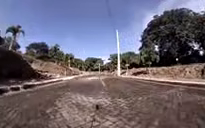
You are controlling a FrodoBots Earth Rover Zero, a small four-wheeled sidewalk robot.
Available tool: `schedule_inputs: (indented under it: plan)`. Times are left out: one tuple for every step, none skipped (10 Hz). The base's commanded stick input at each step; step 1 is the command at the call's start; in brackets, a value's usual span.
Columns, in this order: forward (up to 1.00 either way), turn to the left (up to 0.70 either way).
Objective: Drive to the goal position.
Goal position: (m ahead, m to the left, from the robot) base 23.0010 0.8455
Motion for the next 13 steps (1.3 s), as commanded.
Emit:
schedule_inputs:
  plan:
    - [1.00, 0.00]
    - [1.00, 0.00]
    - [1.00, 0.00]
    - [1.00, 0.00]
    - [1.00, 0.00]
    - [1.00, 0.00]
    - [1.00, 0.00]
    - [1.00, 0.00]
    - [1.00, 0.00]
    - [1.00, 0.00]
    - [1.00, 0.00]
    - [1.00, 0.00]
    - [1.00, 0.00]
